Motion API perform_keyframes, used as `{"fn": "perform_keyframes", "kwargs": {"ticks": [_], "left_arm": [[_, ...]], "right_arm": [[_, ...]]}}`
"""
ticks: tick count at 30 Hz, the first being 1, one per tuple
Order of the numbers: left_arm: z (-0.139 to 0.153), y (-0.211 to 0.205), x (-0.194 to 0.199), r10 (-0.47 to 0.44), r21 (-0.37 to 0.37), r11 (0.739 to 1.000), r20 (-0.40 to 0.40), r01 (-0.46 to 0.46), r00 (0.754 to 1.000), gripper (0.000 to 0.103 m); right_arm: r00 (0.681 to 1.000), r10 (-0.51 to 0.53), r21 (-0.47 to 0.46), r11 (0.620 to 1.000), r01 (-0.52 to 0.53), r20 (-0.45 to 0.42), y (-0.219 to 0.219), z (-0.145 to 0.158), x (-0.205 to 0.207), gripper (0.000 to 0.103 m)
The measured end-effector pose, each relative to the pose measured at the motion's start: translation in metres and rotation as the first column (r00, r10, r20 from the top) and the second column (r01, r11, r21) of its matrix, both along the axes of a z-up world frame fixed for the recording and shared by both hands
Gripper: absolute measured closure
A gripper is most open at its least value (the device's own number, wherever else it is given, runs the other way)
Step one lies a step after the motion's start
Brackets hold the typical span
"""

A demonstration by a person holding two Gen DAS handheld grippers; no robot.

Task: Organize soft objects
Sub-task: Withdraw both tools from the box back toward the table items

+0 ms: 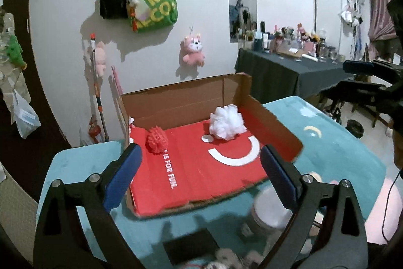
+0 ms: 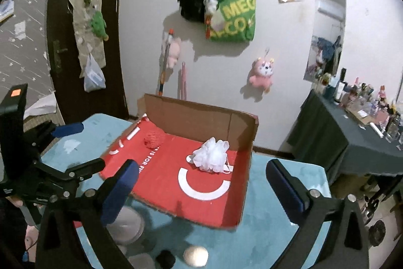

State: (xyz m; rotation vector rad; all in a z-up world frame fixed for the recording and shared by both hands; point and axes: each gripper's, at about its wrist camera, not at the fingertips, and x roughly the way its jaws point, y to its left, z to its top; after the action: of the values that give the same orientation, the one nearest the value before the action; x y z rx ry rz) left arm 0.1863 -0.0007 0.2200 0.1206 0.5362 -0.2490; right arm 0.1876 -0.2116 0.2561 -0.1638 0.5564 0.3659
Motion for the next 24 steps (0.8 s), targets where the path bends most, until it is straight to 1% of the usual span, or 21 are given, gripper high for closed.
{"fn": "perform_keyframes", "kwargs": {"ticks": [4, 10, 14, 19, 21, 24], "left_arm": [[-0.004, -0.002, -0.041, -0.001, -0.024, 1.000, 0.045, 0.002, 0.999, 0.007], [-0.011, -0.006, -0.089, 0.004, -0.057, 0.998, 0.090, 0.001, 0.996, 0.006], [-0.019, -0.006, -0.124, 0.034, -0.076, 0.997, 0.142, -0.023, 0.989, 0.005], [-0.036, -0.003, -0.152, 0.064, -0.113, 0.993, 0.167, -0.045, 0.984, 0.003], [-0.044, -0.003, -0.159, 0.068, -0.126, 0.991, 0.162, -0.048, 0.984, 0.003], [-0.056, -0.005, -0.169, 0.101, -0.116, 0.990, 0.172, -0.082, 0.980, 0.003]], "right_arm": [[0.999, 0.000, 0.050, 0.999, -0.002, 0.041, -0.008, 0.000, -0.043, 0.000], [0.993, -0.032, 0.059, 0.998, 0.026, 0.114, -0.015, -0.012, -0.098, 0.000], [0.988, -0.052, 0.073, 0.996, 0.042, 0.147, -0.017, -0.028, -0.129, 0.000], [0.980, -0.089, 0.093, 0.993, 0.073, 0.176, -0.020, -0.056, -0.157, 0.000], [0.977, -0.113, 0.088, 0.991, 0.098, 0.183, -0.019, -0.068, -0.165, 0.000], [0.973, -0.133, 0.083, 0.989, 0.119, 0.191, -0.017, -0.086, -0.173, 0.000]]}}
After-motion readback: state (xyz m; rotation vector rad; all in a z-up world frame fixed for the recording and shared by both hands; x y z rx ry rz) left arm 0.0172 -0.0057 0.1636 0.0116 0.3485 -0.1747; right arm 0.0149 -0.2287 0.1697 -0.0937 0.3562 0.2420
